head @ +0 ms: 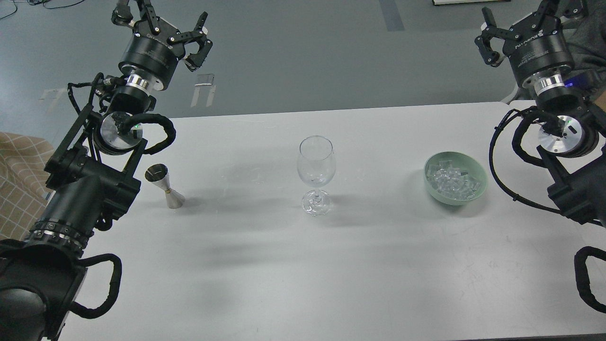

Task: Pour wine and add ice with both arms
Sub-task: 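Move the left gripper down toward the metal jigger, then close the left gripper around the metal jigger, then lift the jigger upright with the left gripper, then carry the jigger with the left gripper to above the wine glass, then tilt the jigger over the wine glass with the left gripper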

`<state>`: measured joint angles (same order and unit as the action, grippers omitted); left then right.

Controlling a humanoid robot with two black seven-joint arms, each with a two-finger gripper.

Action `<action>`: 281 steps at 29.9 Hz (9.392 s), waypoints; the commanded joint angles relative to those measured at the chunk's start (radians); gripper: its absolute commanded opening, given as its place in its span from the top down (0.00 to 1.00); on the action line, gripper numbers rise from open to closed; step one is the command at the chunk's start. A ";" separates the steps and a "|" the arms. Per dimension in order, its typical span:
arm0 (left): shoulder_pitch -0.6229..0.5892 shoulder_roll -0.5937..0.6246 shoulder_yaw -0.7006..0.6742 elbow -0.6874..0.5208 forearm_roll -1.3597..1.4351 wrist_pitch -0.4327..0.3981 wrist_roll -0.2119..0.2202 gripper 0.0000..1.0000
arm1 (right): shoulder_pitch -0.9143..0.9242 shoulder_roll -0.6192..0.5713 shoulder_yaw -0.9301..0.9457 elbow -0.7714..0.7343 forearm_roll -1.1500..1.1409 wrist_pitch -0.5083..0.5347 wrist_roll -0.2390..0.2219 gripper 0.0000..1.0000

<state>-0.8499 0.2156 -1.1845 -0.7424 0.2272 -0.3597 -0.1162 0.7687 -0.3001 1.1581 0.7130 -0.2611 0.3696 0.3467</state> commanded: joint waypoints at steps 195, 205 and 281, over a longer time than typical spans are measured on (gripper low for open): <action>0.545 -0.139 -0.276 -0.518 -0.262 0.255 0.371 1.00 | -0.031 -0.020 -0.098 0.009 -0.015 0.008 0.002 0.00; 0.626 -0.139 -0.162 -0.759 -0.255 0.386 0.375 1.00 | -0.032 -0.020 -0.098 0.009 -0.015 0.008 0.002 0.00; 0.609 -0.202 0.088 -0.879 0.524 0.607 0.403 1.00 | -0.062 -0.020 -0.095 0.013 -0.015 0.009 0.002 0.00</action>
<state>-0.2415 0.0133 -1.1000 -1.6115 0.7256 0.2466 0.2868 0.7066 -0.3207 1.0616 0.7256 -0.2763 0.3779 0.3485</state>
